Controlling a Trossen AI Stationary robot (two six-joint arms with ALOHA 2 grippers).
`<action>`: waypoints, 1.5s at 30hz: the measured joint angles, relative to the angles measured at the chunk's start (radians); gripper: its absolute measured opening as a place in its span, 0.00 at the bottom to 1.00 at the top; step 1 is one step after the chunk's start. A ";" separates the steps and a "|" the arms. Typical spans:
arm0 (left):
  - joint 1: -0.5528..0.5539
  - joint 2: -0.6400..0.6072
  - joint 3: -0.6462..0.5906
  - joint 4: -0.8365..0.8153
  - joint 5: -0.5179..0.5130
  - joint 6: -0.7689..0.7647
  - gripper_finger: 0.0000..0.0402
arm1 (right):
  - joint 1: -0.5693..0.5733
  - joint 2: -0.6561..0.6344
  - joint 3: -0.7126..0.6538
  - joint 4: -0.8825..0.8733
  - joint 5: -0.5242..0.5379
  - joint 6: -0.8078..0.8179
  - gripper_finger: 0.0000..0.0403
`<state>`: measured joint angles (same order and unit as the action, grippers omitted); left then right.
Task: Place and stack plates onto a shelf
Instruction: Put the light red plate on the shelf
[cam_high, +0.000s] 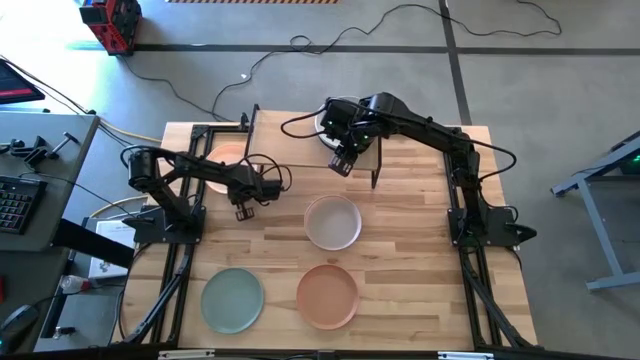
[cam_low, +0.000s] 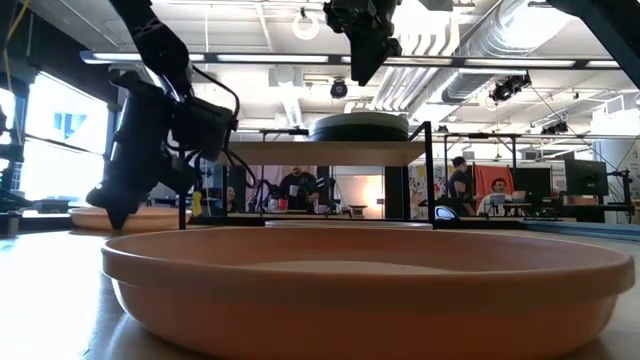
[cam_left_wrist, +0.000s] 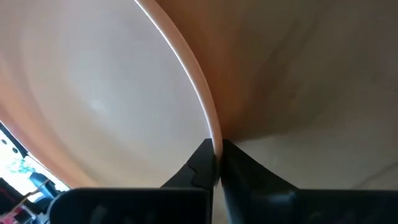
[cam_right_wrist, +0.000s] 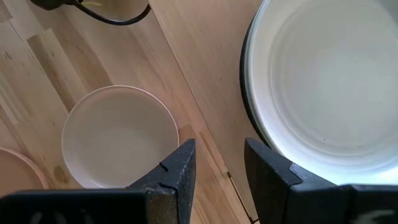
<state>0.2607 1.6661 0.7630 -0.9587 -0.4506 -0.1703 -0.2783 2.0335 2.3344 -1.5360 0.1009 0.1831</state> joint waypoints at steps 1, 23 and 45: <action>-0.004 0.000 0.000 -0.009 0.000 0.000 0.01 | 0.000 0.000 0.000 0.000 0.000 0.000 0.28; -0.091 -0.206 0.026 -0.185 0.033 -0.038 0.00 | 0.000 0.000 0.000 0.018 0.000 0.027 0.28; -0.091 -0.427 0.211 -0.391 -0.095 -0.063 0.00 | 0.003 0.000 0.000 0.049 0.000 0.079 0.28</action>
<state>0.1696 1.2389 0.9742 -1.3493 -0.5460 -0.2330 -0.2751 2.0338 2.3344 -1.4868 0.1013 0.2623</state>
